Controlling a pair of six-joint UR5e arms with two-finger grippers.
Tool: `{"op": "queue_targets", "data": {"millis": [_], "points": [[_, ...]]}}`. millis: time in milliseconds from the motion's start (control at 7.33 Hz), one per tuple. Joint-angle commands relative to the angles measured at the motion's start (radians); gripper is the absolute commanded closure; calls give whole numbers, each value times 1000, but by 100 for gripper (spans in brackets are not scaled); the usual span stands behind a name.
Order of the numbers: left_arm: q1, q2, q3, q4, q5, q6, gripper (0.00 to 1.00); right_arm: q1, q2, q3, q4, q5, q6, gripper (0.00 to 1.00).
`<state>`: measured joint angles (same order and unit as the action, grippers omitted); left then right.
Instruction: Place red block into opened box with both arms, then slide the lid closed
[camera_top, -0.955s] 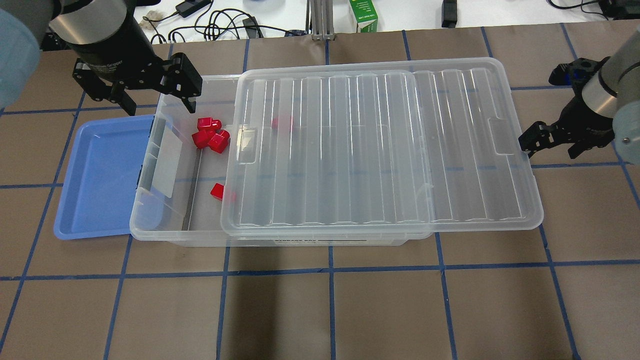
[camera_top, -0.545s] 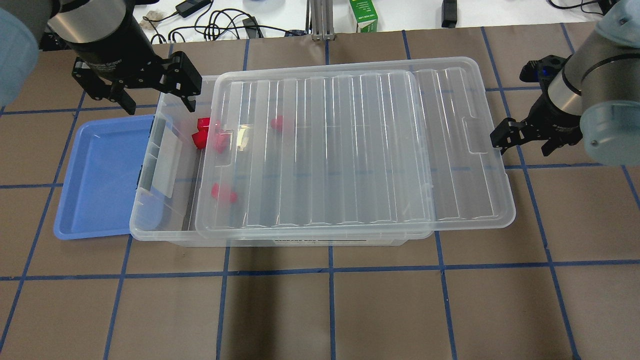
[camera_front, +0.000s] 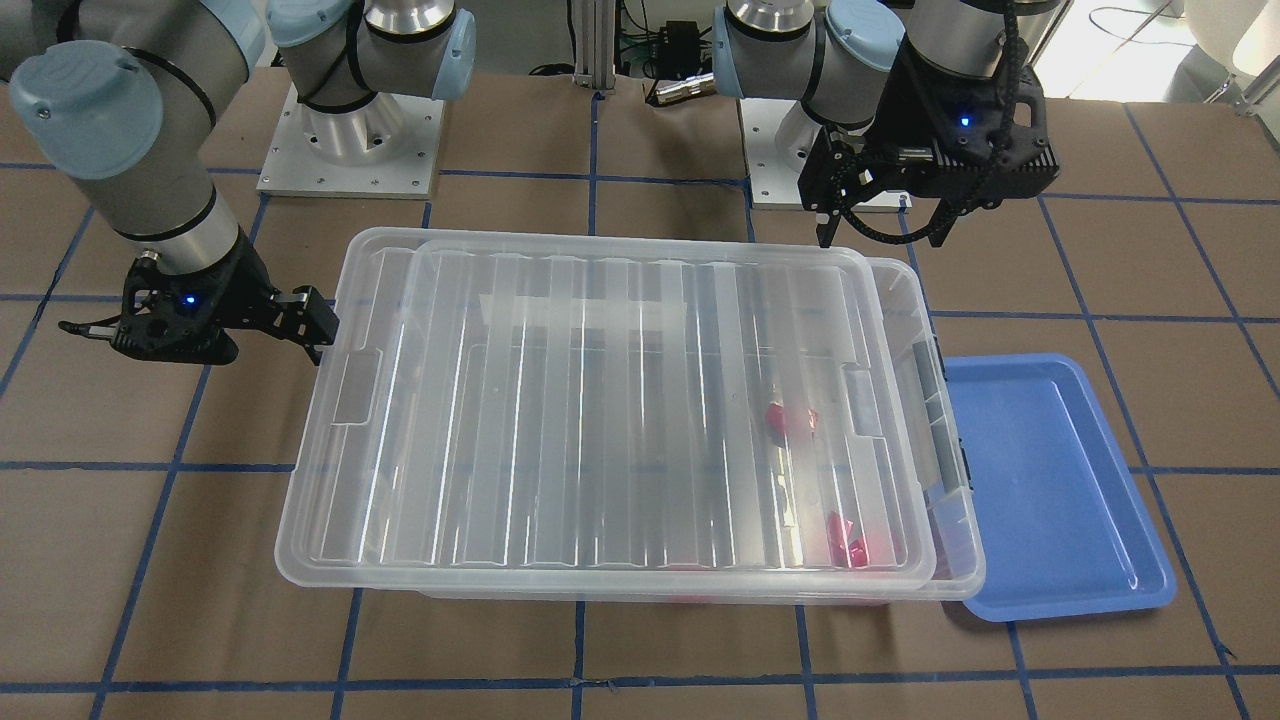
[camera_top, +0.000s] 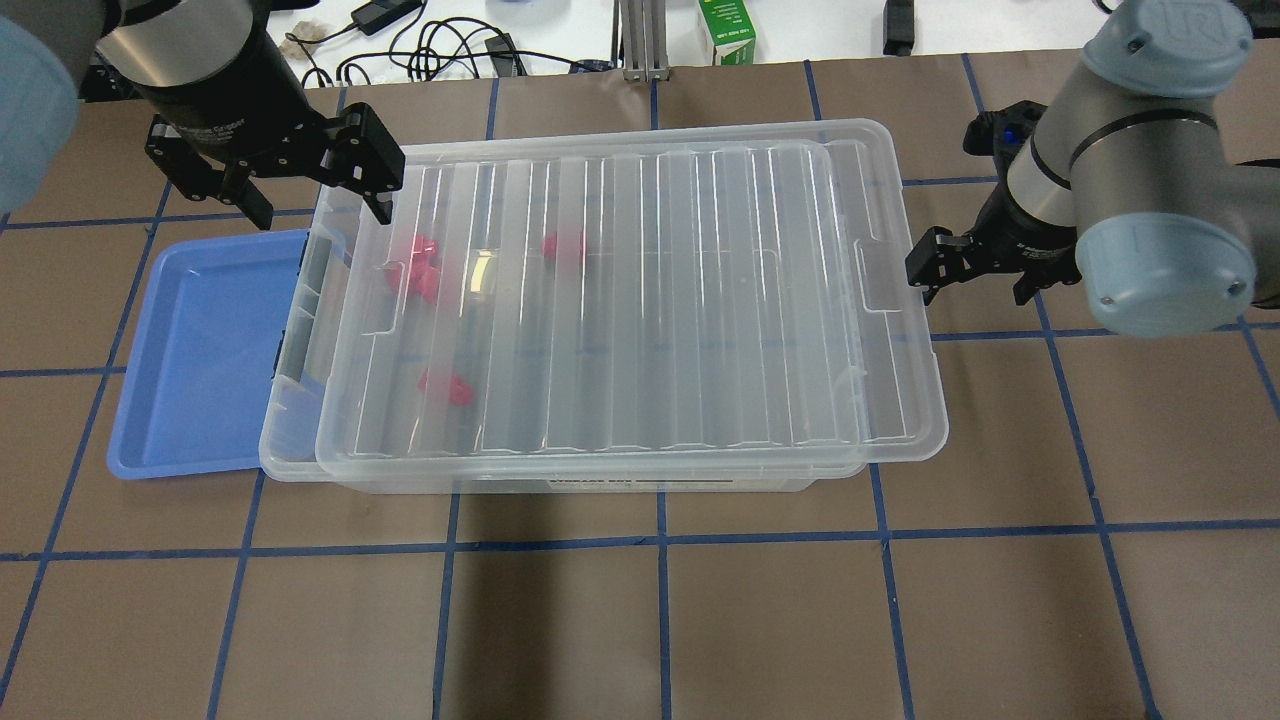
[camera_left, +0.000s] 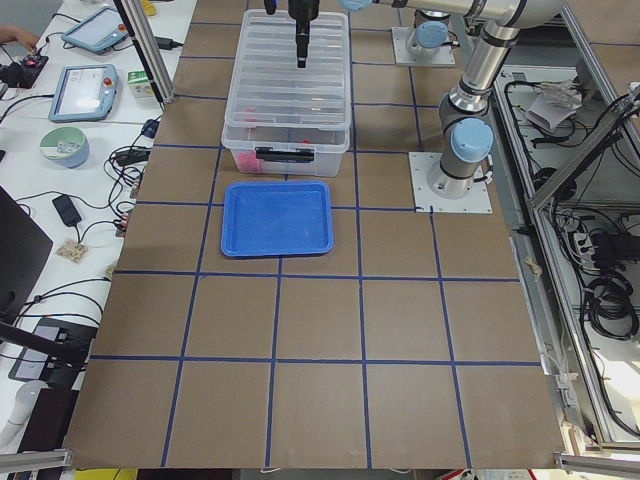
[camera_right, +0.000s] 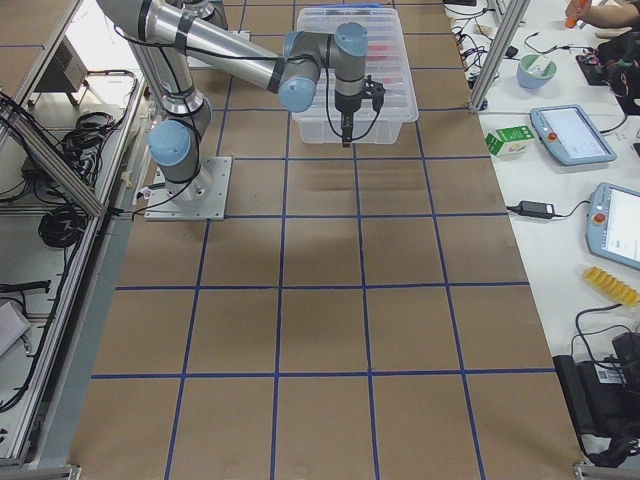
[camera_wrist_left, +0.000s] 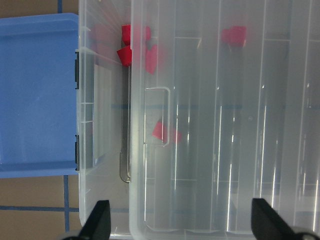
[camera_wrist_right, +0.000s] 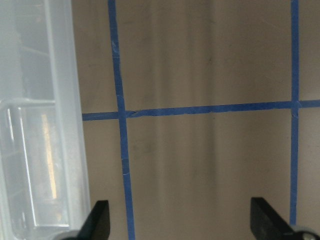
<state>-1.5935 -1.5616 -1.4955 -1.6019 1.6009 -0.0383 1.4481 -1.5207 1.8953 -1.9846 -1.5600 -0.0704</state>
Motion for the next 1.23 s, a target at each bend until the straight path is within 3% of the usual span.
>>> {"op": "queue_targets", "data": {"millis": [0, 273, 545, 818, 1091], "points": [[0, 0, -2, 0, 1, 0, 0, 40, 4, -5, -3, 50, 41, 0], [-2, 0, -5, 0, 4, 0, 0, 38, 2, -72, 22, 35, 23, 0], [-2, 0, -5, 0, 4, 0, 0, 46, -44, -254, 282, 49, 47, 0], [-2, 0, -5, 0, 4, 0, 0, 150, -62, -446, 490, 34, 200, 0], [-2, 0, 0, -1, 5, 0, 0, 186, -56, -443, 520, 43, 201, 0]]}}
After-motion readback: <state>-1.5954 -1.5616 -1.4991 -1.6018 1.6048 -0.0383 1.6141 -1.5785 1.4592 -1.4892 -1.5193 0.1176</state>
